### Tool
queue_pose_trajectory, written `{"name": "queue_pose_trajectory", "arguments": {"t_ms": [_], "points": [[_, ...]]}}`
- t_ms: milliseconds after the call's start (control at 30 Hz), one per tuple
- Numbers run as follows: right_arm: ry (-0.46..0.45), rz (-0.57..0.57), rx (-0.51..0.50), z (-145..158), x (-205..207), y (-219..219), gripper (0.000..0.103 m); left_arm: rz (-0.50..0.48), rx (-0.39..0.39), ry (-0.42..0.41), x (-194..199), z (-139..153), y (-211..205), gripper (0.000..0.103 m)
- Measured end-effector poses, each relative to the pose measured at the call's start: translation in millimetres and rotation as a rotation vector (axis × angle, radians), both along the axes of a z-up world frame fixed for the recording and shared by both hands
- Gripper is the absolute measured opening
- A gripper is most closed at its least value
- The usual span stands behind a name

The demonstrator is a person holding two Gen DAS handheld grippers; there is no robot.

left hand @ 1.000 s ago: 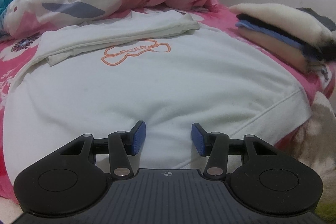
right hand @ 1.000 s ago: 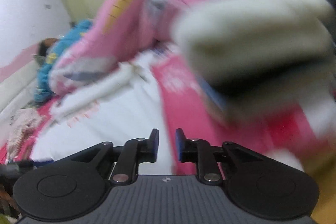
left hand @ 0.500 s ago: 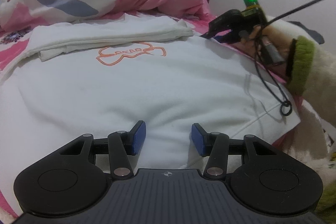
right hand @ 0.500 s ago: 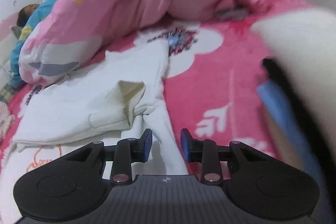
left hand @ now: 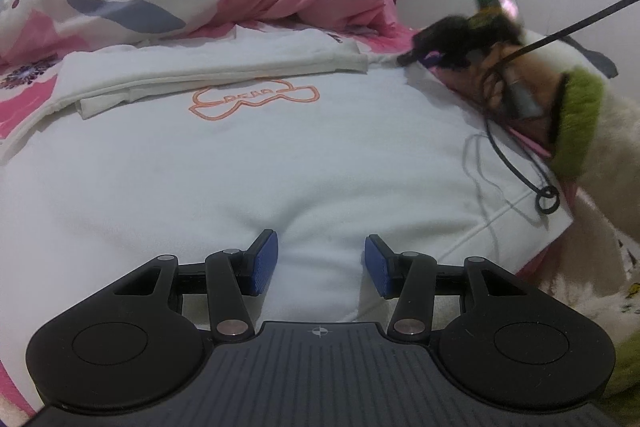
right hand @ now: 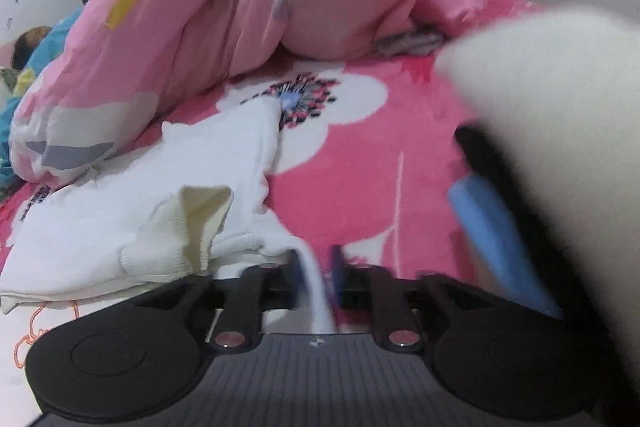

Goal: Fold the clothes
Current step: 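Open the right tool and withdraw it from the folded shirt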

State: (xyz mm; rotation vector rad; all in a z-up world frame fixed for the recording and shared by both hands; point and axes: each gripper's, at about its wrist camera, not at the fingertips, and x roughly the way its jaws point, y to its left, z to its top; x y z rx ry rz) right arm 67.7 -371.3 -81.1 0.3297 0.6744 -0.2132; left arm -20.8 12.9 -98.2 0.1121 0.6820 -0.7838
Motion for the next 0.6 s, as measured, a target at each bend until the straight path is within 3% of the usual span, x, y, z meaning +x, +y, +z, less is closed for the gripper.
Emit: {"name": "queue_pose_trajectory", "arguments": {"t_ms": [167, 233, 300, 367, 433, 467, 533, 600], "points": [[-0.041, 0.103, -0.182, 58, -56, 37, 0.032, 0.018, 0.003, -0.001, 0, 4, 1, 0.048], [-0.04, 0.165, -0.197, 69, -77, 47, 0.03, 0.027, 0.006, 0.001, -2, 5, 2, 0.048], [-0.015, 0.218, -0.137, 65, -86, 50, 0.027, 0.039, 0.025, 0.005, -4, 5, 2, 0.048], [0.067, 0.234, -0.081, 41, -87, 47, 0.025, 0.048, 0.043, 0.006, -8, 6, 3, 0.048], [0.14, 0.212, -0.053, 17, -94, 40, 0.016, 0.057, 0.058, 0.012, -13, 8, 7, 0.048], [0.149, 0.199, -0.05, 10, -101, 37, 0.009, 0.066, 0.066, 0.018, -17, 8, 11, 0.048], [0.161, 0.168, -0.047, 7, -117, 33, 0.01, 0.086, 0.077, 0.031, -24, 9, 22, 0.048], [0.102, 0.194, -0.038, 22, -135, 40, 0.012, 0.105, 0.078, 0.052, -30, 10, 32, 0.048]]}}
